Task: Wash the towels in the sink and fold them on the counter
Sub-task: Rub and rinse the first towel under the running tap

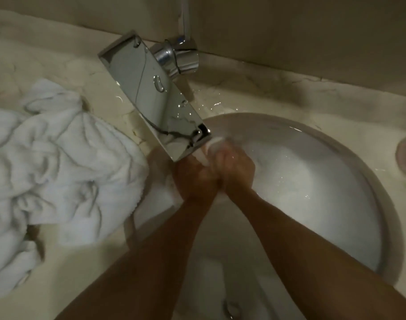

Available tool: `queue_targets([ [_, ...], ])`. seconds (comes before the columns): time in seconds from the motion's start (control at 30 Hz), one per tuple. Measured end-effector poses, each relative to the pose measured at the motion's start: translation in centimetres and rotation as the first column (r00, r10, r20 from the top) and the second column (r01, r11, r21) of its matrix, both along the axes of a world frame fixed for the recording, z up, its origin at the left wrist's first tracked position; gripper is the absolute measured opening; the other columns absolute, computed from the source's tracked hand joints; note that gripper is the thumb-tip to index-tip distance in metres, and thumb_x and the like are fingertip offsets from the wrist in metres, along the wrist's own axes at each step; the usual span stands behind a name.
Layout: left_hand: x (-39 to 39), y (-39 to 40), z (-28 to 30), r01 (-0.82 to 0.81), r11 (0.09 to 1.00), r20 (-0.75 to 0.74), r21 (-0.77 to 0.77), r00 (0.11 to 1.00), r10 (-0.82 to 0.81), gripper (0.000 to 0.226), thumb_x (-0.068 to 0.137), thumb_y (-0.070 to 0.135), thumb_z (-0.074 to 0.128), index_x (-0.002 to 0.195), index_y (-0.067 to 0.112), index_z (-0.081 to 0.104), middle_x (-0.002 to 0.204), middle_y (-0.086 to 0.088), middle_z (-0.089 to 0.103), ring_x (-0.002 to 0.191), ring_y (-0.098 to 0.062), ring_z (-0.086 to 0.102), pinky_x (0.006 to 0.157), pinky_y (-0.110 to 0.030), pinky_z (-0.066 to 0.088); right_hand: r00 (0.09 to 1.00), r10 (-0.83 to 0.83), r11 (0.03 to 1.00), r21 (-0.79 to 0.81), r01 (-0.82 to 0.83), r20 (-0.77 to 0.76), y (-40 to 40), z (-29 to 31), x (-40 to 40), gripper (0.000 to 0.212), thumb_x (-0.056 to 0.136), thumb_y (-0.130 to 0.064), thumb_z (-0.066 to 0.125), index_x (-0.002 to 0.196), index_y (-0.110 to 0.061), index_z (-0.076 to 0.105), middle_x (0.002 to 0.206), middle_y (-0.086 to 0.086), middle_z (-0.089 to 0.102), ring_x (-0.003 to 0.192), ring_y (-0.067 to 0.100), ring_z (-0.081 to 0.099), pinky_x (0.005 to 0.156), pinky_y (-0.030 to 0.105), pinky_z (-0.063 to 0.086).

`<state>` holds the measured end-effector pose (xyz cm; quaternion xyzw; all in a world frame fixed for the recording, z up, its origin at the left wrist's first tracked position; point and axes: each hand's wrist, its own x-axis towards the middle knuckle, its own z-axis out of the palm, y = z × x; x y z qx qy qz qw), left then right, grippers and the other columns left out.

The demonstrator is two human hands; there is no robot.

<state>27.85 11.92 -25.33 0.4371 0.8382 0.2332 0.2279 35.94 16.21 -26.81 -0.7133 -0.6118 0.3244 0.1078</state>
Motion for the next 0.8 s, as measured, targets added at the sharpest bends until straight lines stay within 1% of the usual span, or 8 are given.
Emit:
queue_targets([
  [0.07,0.1,1.3,1.1,-0.257,0.965,0.036,-0.058,0.965,0.260,0.037,0.094,0.043,0.054,0.106,0.011,0.069,0.097,0.000,0.066,0.092,-0.012,0.060,0.081,-0.009,0.037,0.992,0.108,0.990,-0.096,-0.101,0.069,0.0,0.3,-0.3,0.035,0.104,-0.043,0.040,0.109,-0.022,0.068,0.107,0.002,0.069,0.105,0.025,0.064,0.077,0.029,0.041],
  [0.17,-0.7,0.8,3.0,-0.244,0.958,0.154,-0.152,0.951,0.267,0.037,0.104,0.033,0.043,0.120,0.006,0.062,0.114,-0.008,0.064,0.112,-0.021,0.058,0.094,-0.024,0.038,0.982,0.185,0.982,-0.023,-0.186,-0.036,-0.8,1.5,0.5,0.045,0.104,-0.040,0.030,0.104,-0.012,0.065,0.106,0.013,0.068,0.102,0.035,0.062,0.082,0.037,0.044],
  [0.33,-3.5,-7.6,9.7,0.172,0.984,0.216,-0.040,0.963,-0.160,0.029,0.100,0.006,0.047,0.125,0.010,0.062,0.094,-0.001,0.062,0.088,-0.021,0.060,0.065,-0.010,0.033,0.938,0.330,0.862,0.437,-0.256,-0.102,-8.9,5.2,7.0,0.026,0.102,-0.016,0.045,0.102,-0.013,0.071,0.105,0.003,0.069,0.104,0.022,0.062,0.090,0.036,0.047],
  [0.47,-6.0,-10.6,11.2,0.350,0.931,0.188,-0.107,0.926,-0.326,0.039,0.092,0.006,0.043,0.123,0.006,0.067,0.109,-0.006,0.069,0.099,-0.020,0.062,0.077,-0.013,0.035,0.875,-0.104,0.989,0.045,0.142,-0.473,-14.8,9.4,10.8,0.030,0.099,0.002,0.045,0.107,-0.023,0.059,0.103,0.004,0.067,0.093,0.007,0.062,0.083,0.022,0.050],
  [0.53,-5.5,-11.5,11.9,0.336,0.928,0.192,-0.162,0.933,-0.304,0.050,0.085,0.022,0.034,0.110,0.003,0.072,0.110,-0.017,0.070,0.107,-0.029,0.062,0.086,-0.025,0.037,0.662,-0.552,0.832,-0.388,0.396,-0.507,-15.6,9.6,10.7,0.027,0.091,0.006,0.046,0.103,-0.014,0.060,0.105,0.019,0.064,0.089,0.021,0.062,0.080,0.041,0.057],
  [0.63,-4.8,-11.6,13.0,0.188,0.950,0.359,-0.250,0.929,-0.089,0.035,0.097,0.014,0.036,0.105,0.005,0.069,0.107,-0.016,0.066,0.103,-0.028,0.059,0.086,-0.032,0.046,0.037,-0.888,0.451,-0.855,0.256,-0.458,-15.2,10.7,9.5,0.027,0.070,0.003,0.045,0.091,0.006,0.061,0.103,0.026,0.063,0.095,0.039,0.061,0.082,0.048,0.051],
  [0.7,-4.4,-10.6,14.0,-0.055,0.929,0.686,-0.367,0.659,0.309,0.018,0.096,0.002,0.042,0.097,0.007,0.060,0.094,-0.012,0.059,0.084,-0.027,0.059,0.070,-0.033,0.054,-0.208,-0.908,0.356,-0.931,0.080,-0.365,-14.5,11.5,8.7,0.029,0.080,-0.009,0.044,0.096,0.007,0.063,0.108,0.024,0.067,0.098,0.039,0.063,0.087,0.043,0.049],
  [0.8,-3.9,-8.9,14.5,-0.281,0.826,0.846,-0.489,0.075,0.527,0.012,0.086,0.009,0.049,0.075,0.004,0.052,0.067,-0.013,0.055,0.064,-0.023,0.053,0.061,-0.032,0.049,-0.056,-0.933,0.350,-0.932,0.098,-0.356,-12.4,12.6,8.0,0.023,0.092,-0.025,0.056,0.100,-0.008,0.067,0.092,0.012,0.074,0.077,0.026,0.069,0.068,0.032,0.056],
])
